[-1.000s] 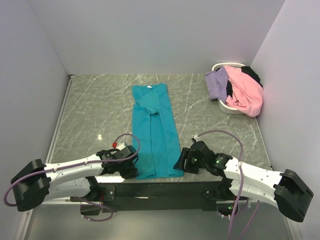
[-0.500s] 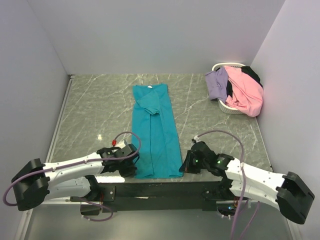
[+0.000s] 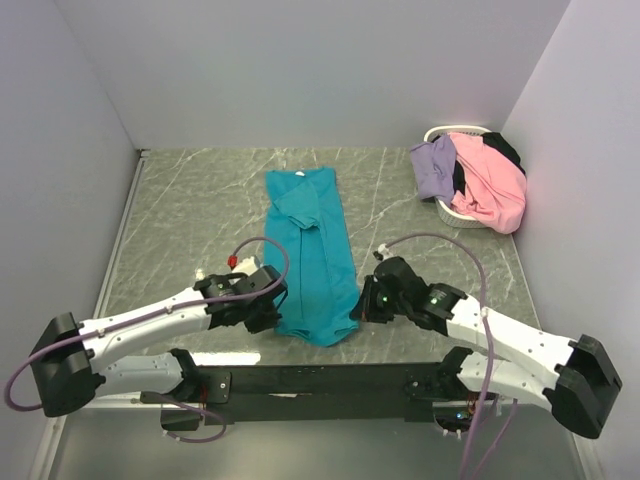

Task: Fold and stack the t-shirts
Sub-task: Fold the tshirt

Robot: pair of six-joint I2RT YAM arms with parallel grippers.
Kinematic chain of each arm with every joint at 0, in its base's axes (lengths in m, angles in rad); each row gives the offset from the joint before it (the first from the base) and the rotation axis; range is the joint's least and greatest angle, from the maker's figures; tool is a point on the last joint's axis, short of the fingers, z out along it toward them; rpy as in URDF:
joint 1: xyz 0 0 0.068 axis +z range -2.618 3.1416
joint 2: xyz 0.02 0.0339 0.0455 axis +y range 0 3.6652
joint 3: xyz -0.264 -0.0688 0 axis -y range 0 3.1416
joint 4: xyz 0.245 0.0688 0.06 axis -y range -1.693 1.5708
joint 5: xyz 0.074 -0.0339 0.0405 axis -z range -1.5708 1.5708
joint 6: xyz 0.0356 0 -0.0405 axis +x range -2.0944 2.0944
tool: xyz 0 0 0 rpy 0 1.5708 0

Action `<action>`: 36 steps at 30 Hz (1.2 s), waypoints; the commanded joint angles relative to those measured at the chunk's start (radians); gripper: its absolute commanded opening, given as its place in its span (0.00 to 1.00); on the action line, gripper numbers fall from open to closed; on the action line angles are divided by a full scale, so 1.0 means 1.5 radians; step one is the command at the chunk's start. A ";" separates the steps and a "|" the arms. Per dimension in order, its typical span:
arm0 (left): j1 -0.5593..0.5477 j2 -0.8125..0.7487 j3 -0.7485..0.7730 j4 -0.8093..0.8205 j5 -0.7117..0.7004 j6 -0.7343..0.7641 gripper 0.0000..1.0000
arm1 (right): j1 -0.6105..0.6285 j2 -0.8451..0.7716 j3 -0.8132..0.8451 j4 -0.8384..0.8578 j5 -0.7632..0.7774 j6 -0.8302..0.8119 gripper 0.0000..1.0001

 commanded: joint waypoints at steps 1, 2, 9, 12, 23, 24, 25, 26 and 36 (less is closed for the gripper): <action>0.062 0.030 0.043 0.015 -0.025 0.061 0.01 | -0.037 0.060 0.080 0.003 0.019 -0.070 0.00; 0.079 0.035 0.048 0.022 -0.022 0.072 0.01 | -0.046 0.071 0.090 0.006 0.007 -0.079 0.00; 0.201 0.137 0.119 0.089 0.000 0.195 0.01 | -0.133 0.211 0.176 0.032 -0.053 -0.160 0.00; 0.231 0.204 0.164 0.104 0.010 0.231 0.01 | -0.159 0.275 0.221 0.032 -0.073 -0.188 0.00; 0.311 0.356 0.263 0.133 0.044 0.297 0.01 | -0.240 0.445 0.389 0.015 -0.125 -0.250 0.00; 0.316 0.362 0.270 0.131 0.044 0.305 0.01 | -0.244 0.467 0.401 0.008 -0.127 -0.253 0.00; 0.324 0.368 0.282 0.131 0.044 0.308 0.01 | -0.248 0.477 0.417 0.007 -0.129 -0.255 0.00; 0.329 0.378 0.288 0.132 0.044 0.313 0.01 | -0.255 0.485 0.424 0.006 -0.135 -0.259 0.00; 0.383 0.453 0.346 0.149 0.071 0.346 0.01 | -0.295 0.603 0.515 -0.005 -0.163 -0.280 0.00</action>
